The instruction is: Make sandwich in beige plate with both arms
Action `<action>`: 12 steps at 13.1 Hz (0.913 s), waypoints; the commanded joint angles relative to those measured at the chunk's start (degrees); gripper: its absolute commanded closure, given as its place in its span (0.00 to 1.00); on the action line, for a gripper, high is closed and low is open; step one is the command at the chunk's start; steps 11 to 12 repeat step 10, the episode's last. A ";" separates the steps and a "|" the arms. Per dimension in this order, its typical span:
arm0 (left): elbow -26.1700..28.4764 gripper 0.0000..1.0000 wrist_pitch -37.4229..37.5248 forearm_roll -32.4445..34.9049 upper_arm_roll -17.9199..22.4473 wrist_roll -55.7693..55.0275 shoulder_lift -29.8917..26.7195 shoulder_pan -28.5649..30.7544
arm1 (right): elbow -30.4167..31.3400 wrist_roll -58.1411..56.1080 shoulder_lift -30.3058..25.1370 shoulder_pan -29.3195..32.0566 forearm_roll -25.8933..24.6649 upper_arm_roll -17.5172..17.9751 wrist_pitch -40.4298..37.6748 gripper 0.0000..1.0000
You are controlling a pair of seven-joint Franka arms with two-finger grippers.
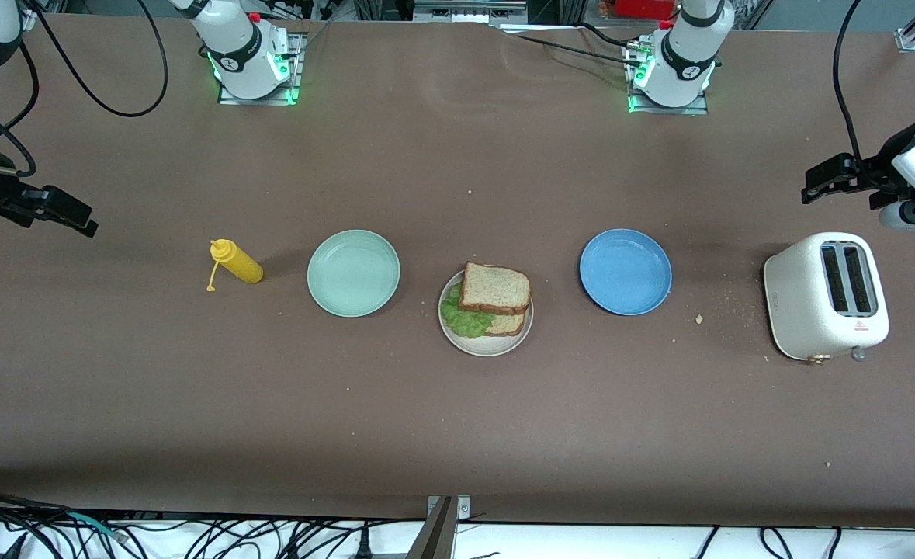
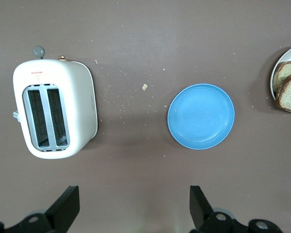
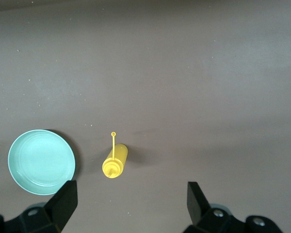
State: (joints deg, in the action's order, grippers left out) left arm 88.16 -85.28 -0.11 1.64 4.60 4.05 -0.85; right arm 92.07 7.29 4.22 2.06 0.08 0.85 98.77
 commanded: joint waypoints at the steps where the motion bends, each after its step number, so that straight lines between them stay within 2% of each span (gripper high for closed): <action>1: -1.58 0.00 0.90 -1.12 0.03 -0.47 0.52 0.59 | -0.40 -0.09 -0.26 -0.13 2.81 -0.41 -0.15 0.00; 5: -1.59 0.00 0.90 -0.68 0.20 -0.73 2.54 0.76 | -0.40 -0.35 -0.26 -0.13 2.83 -0.50 -0.42 0.00; 12: -2.55 0.00 0.99 -1.21 0.11 -0.73 2.45 0.76 | -0.40 -0.44 -0.26 -0.13 2.83 -0.50 -0.42 0.00</action>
